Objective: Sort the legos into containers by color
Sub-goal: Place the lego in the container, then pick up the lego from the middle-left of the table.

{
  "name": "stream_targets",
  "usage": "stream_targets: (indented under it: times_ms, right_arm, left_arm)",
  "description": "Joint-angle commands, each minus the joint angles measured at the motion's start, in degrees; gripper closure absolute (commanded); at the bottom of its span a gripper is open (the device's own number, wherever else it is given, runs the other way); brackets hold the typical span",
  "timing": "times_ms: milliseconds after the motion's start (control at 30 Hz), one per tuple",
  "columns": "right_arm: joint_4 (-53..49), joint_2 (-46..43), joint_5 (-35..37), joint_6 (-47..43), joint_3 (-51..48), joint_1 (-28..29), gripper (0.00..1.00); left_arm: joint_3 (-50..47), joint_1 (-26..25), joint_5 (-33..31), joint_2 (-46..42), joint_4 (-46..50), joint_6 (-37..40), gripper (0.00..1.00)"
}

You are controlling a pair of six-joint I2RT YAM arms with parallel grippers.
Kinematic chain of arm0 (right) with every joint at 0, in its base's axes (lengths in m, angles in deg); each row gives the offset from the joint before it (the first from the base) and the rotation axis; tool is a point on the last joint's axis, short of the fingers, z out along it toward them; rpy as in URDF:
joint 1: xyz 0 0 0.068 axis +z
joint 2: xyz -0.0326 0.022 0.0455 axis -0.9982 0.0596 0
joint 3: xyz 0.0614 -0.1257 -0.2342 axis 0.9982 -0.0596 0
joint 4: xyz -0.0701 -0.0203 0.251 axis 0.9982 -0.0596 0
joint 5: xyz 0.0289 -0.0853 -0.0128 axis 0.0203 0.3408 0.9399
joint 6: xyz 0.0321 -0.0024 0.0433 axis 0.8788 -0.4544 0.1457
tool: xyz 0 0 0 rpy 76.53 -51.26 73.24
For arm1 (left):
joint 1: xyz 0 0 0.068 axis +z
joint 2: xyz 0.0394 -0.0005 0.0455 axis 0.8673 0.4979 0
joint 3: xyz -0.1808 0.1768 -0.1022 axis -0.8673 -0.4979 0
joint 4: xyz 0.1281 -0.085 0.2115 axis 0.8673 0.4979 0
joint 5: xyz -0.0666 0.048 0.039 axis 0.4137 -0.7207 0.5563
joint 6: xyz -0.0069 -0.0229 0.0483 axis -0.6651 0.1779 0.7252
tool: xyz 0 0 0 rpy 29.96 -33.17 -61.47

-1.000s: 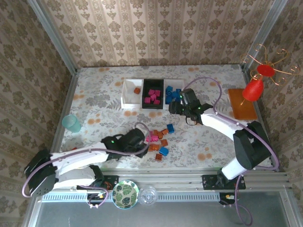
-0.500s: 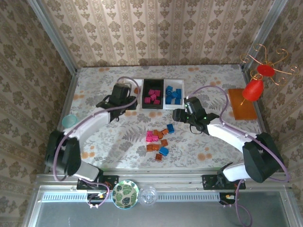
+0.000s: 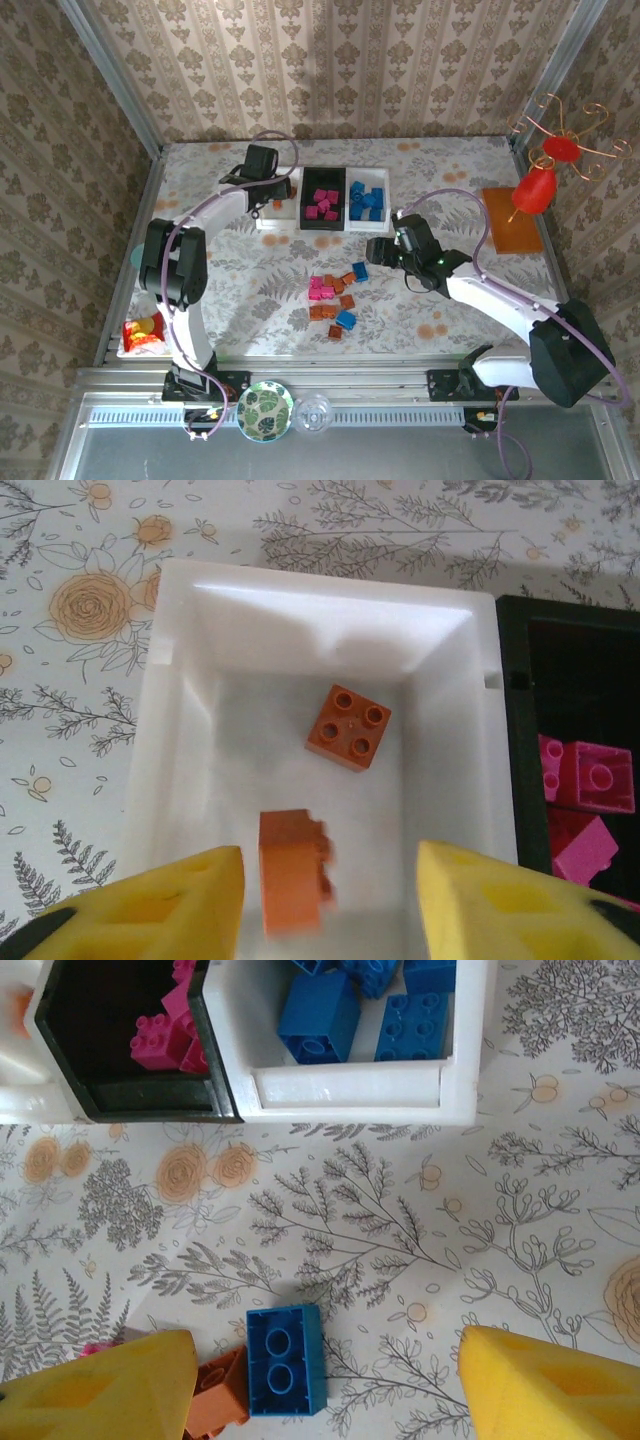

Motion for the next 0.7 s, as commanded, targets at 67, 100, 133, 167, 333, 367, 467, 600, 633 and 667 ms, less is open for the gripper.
stream_targets:
  times_ms: [67, 100, 133, 167, 333, 367, 467, 600, 633, 667]
  right_arm:
    - [-1.4, -1.9, 0.8, 0.6, -1.3, 0.4, 0.29]
    - [-1.3, -2.0, 0.7, 0.7, -1.3, 0.4, 0.29]
    - [-1.1, -2.0, 0.6, 0.7, -1.3, 0.5, 0.29]
    - [-1.0, -2.0, 0.5, 0.8, -1.4, 0.6, 0.29]
    - [-0.3, -1.6, 0.5, 1.0, -1.8, 1.1, 0.29]
    - [-0.1, -1.5, 0.5, 1.1, -2.0, 1.2, 0.29]
    - [0.3, -1.3, 0.6, 1.2, -2.3, 1.5, 0.29]
    - [0.6, -1.3, 0.8, 1.2, -2.6, 1.8, 0.29]
    - [0.6, -1.2, 0.8, 1.3, -2.7, 1.9, 0.29]
    - [0.7, -1.2, 0.8, 1.4, -2.8, 1.9, 0.29]
  left_arm:
    - [-2.7, -1.2, 1.8, -7.2, -0.5, -0.1, 0.28]
    - [-4.3, -1.7, 1.9, -9.2, -0.9, -0.3, 0.24]
    - [-6.2, -2.1, 2.4, -11.4, -1.7, -0.8, 0.21]
    - [-8.0, -2.5, 3.1, -13.5, -2.5, -1.4, 0.19]
    - [-22.5, -6.4, 7.8, -28.0, -7.6, -5.4, 0.14]
    - [-24.8, -7.8, 8.0, -30.4, -7.7, -5.7, 0.14]
    - [-30.3, -14.5, 5.2, -36.2, -4.3, -4.7, 0.14]
    - [-37.0, -22.9, 3.0, -40.2, -0.9, -5.8, 0.14]
    - [-39.2, -24.3, 3.2, -41.1, -1.0, -6.7, 0.14]
    - [-41.0, -25.5, 3.2, -41.9, -1.3, -7.7, 0.14]
